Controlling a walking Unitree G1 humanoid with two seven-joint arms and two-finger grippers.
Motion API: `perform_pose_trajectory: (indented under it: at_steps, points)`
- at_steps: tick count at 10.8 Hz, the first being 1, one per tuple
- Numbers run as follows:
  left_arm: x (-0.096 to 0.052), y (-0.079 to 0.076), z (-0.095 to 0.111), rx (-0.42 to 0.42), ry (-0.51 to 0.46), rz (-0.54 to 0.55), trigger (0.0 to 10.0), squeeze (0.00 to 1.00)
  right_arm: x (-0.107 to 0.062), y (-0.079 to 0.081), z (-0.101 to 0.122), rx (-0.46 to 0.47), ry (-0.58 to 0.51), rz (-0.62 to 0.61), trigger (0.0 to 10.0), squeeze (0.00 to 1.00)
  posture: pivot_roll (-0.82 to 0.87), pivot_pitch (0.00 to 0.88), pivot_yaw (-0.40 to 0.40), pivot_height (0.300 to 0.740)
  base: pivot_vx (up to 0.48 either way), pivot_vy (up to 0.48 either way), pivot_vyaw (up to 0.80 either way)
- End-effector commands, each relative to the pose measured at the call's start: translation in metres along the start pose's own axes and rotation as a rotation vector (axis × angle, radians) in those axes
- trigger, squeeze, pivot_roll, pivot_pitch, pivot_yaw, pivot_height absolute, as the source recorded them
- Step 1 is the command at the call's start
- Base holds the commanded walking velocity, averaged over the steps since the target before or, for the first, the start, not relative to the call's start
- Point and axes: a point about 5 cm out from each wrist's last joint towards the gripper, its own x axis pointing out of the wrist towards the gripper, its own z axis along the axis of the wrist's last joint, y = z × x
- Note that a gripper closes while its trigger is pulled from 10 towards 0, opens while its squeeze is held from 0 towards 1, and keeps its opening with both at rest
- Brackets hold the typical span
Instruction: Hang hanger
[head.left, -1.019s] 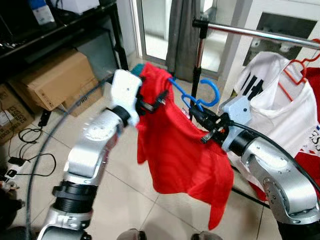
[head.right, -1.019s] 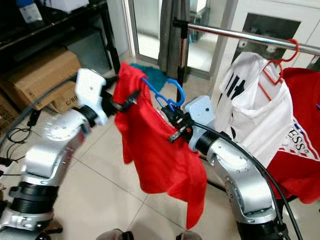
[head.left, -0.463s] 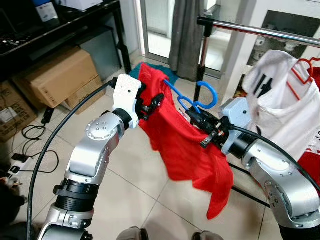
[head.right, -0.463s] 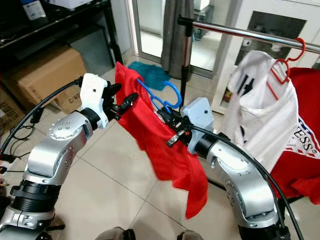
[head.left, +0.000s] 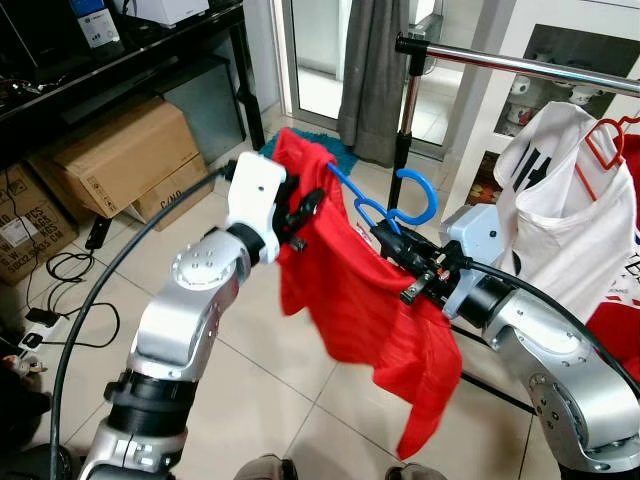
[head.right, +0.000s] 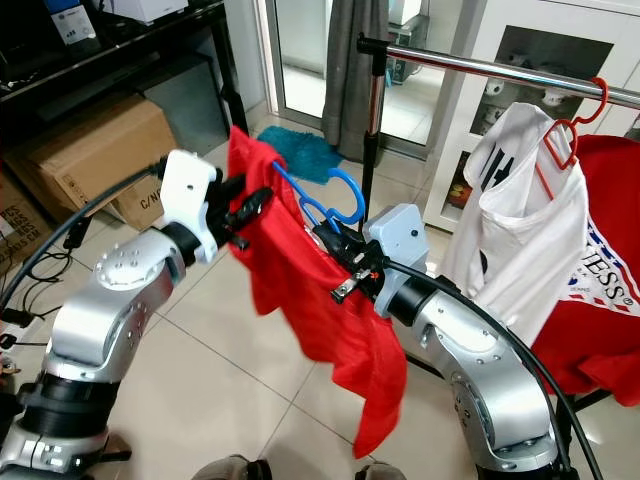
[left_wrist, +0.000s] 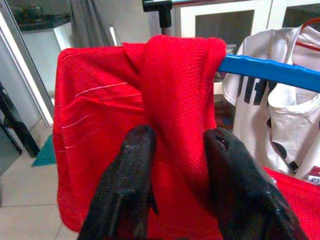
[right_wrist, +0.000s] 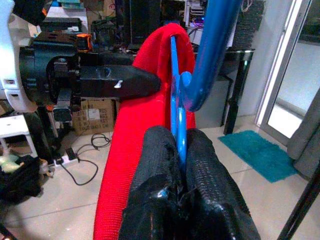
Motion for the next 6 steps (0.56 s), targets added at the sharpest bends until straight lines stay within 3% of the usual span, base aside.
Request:
perform_pose_trajectory:
  at_steps: [1, 6]
  points:
    - [-0.0028, 0.0029, 0.0017, 0.005, 0.003, 0.007, 0.0, 0.00, -0.0009, 0.0014, 0.0127, -0.017, -0.063, 0.007, 0.0, 0.00, -0.11, 0.043, 0.080, 0.740, 0.000, 0.000, 0.00]
    - [-0.0038, 0.0015, -0.0009, -0.030, 0.013, -0.028, 0.0, 0.00, -0.0069, 0.0028, 0.0124, -0.033, -0.054, -0.006, 0.0, 0.00, -0.14, 0.056, 0.119, 0.740, 0.000, 0.000, 0.00]
